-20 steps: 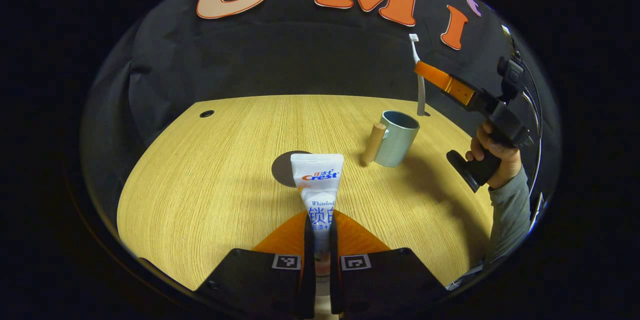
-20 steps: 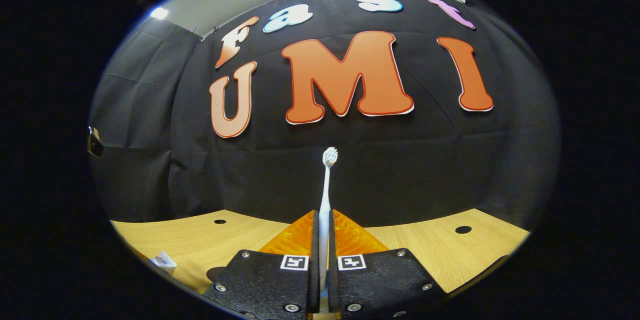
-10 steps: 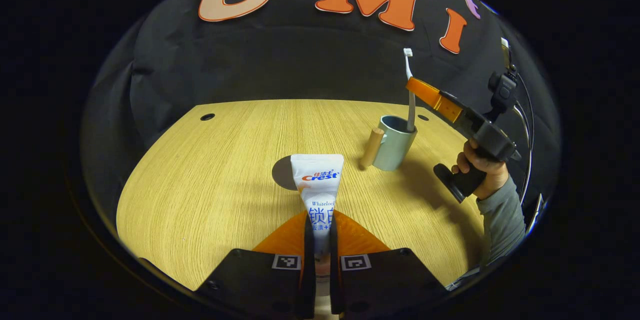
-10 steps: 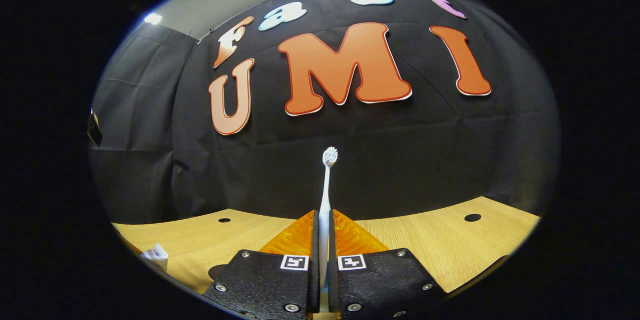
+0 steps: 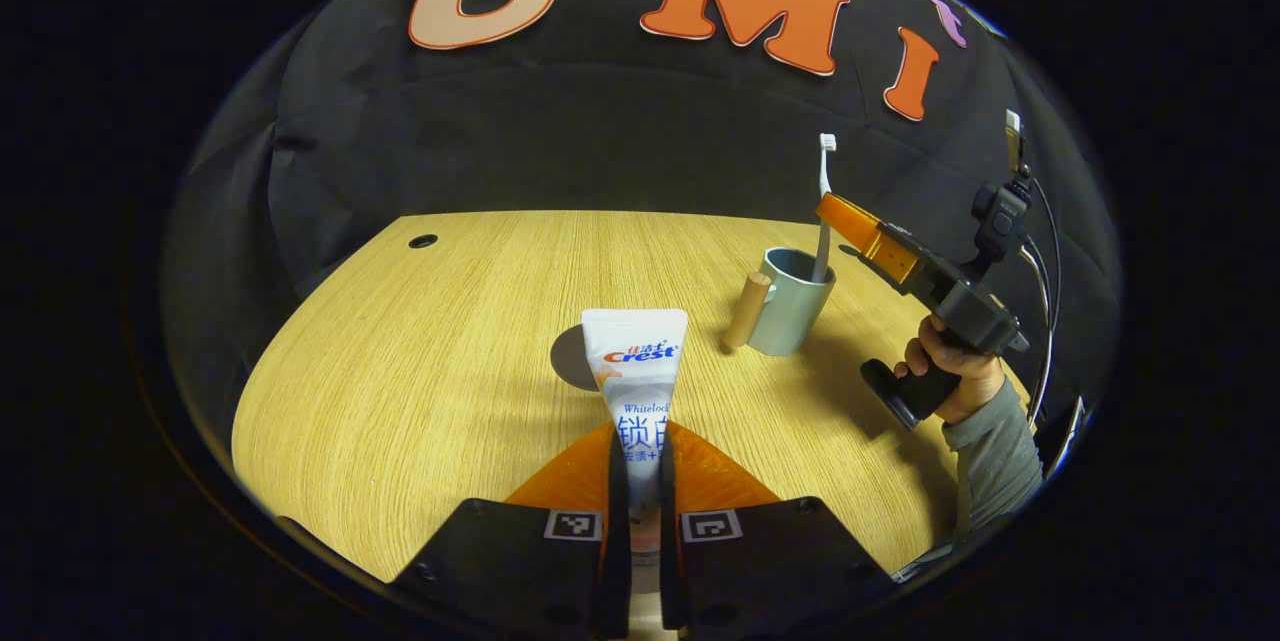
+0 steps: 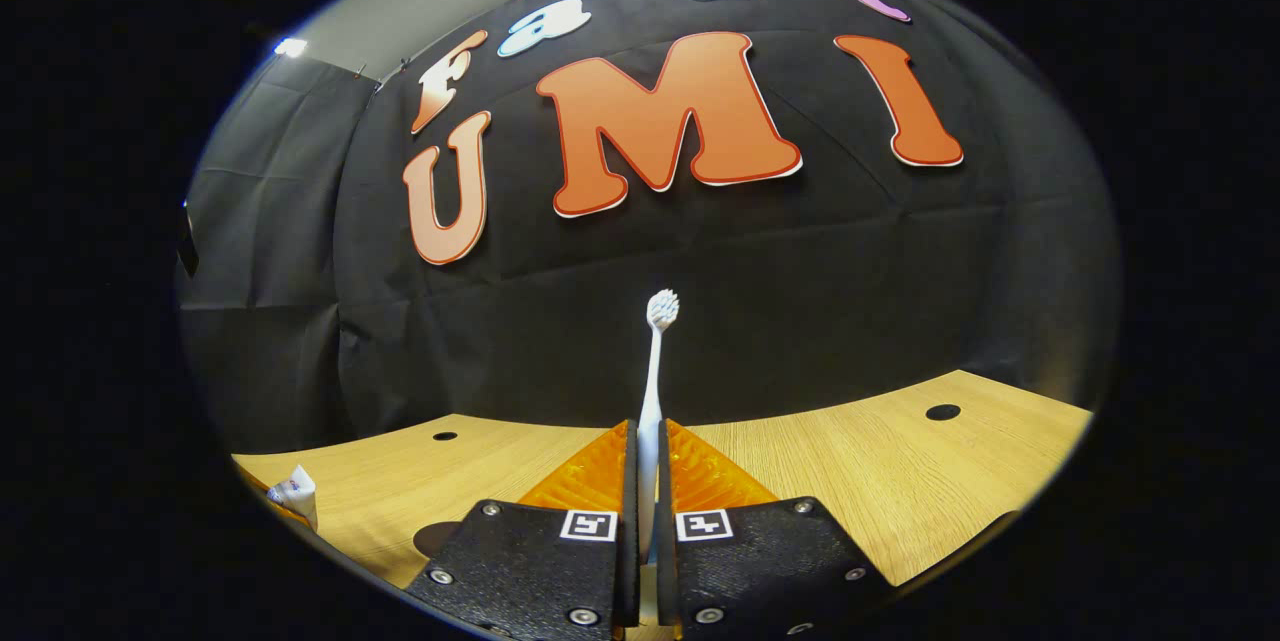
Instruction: Put the toothbrush and toothpaste on the desktop into the cup, then pick up the cup and place it on the coaster on the desktop.
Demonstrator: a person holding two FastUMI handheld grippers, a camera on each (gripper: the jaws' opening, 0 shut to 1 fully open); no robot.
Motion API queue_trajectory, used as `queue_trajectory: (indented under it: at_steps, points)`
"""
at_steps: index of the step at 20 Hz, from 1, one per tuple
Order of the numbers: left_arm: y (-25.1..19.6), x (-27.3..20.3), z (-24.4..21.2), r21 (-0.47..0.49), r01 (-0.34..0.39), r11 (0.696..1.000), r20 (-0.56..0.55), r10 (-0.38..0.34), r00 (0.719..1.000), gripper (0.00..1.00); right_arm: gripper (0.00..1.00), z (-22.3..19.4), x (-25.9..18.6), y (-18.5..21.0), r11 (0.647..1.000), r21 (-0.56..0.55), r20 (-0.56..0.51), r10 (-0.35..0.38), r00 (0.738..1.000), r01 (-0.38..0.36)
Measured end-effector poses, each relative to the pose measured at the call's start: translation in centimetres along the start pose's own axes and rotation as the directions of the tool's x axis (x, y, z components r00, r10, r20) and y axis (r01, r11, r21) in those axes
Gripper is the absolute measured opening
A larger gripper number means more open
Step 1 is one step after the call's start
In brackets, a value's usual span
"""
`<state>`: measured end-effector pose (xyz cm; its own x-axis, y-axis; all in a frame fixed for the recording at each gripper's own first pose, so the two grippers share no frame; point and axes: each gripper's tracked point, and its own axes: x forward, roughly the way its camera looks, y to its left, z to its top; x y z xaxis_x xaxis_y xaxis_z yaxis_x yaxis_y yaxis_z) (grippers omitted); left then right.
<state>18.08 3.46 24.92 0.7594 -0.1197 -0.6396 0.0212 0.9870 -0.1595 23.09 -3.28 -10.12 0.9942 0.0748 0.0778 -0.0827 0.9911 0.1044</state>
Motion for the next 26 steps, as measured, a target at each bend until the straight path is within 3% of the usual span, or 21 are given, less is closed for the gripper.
queue_trajectory:
  at_steps: [11, 16, 20, 26]
  points:
    - [-1.2, 0.3, 5.4, 0.003, 0.024, 1.000, 0.071, -0.024, 0.997, 0.15, 0.10, -2.7, -2.3, 0.7, 1.000, -0.001, -0.100, 0.019, 0.995, -0.019]
    - [-2.9, 2.6, 7.5, 0.029, 0.055, 0.998, 0.119, -0.058, 0.991, 0.15, 0.14, -2.3, -4.1, 0.5, 0.999, 0.027, -0.120, 0.030, 0.992, -0.027]
    - [-3.2, 5.4, 9.7, 0.047, 0.081, 0.996, 0.162, -0.088, 0.983, 0.15, 0.24, -1.2, -6.0, 0.0, 0.999, 0.045, -0.116, 0.029, 0.993, -0.024]
    - [-5.8, 10.9, 11.7, 0.084, 0.125, 0.989, 0.216, -0.141, 0.966, 0.15, 0.50, 0.1, -8.4, -0.6, 0.999, 0.028, -0.105, 0.038, 0.994, -0.035]
